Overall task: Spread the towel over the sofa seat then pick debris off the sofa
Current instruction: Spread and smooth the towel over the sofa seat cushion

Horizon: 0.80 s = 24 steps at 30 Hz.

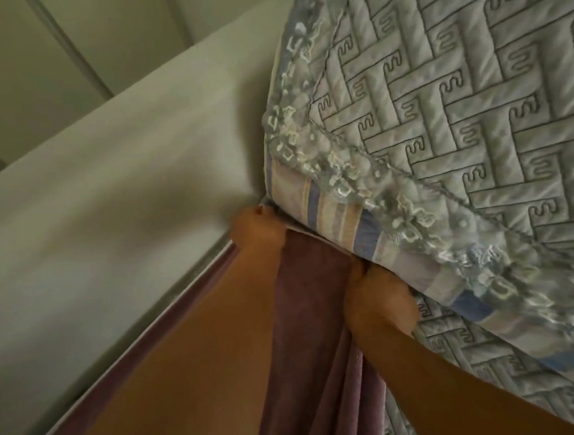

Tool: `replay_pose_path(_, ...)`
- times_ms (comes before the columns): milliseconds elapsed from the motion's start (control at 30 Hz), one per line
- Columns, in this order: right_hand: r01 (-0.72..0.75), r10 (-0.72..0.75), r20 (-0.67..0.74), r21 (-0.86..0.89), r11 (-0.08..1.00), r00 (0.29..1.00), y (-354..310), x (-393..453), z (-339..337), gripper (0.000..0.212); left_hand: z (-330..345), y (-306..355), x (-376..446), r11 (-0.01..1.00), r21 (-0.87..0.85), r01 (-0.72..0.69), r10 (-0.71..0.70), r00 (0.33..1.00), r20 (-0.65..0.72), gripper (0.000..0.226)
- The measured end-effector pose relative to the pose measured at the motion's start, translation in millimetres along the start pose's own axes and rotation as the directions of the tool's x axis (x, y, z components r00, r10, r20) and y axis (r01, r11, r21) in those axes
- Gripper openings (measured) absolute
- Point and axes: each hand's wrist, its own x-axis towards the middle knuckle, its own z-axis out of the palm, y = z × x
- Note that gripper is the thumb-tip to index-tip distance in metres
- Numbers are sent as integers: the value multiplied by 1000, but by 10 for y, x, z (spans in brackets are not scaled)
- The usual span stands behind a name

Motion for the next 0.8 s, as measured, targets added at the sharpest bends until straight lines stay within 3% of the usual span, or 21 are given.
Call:
replay_pose_path(233, 35, -40, -30, -152, 988, 999, -83, 21, 65, 47, 133, -51, 2, 979, 128, -158, 124, 962, 244, 29)
replay_pose_path(400, 17, -21, -45, -73, 997, 999, -36, 60, 127, 42, 177, -34, -97, 857, 418, -302, 90, 885, 456, 33)
replay_pose_path(500, 13, -13, -10, -20, 1000, 1000, -43, 82, 85, 41, 104, -78, -210, 782, 444, -438, 148, 822, 550, 50)
replay_pose_path(633, 98, -99, 36, 30, 995, 994, -59, 2, -50, 46, -179, -201, -676, 809, 359, -464, 241, 821, 517, 65)
replay_pose_path(800, 113, -129, 168, 105, 988, 977, 15, -361, -247, 70, -616, -491, -1338, 841, 308, -444, 266, 836, 479, 55)
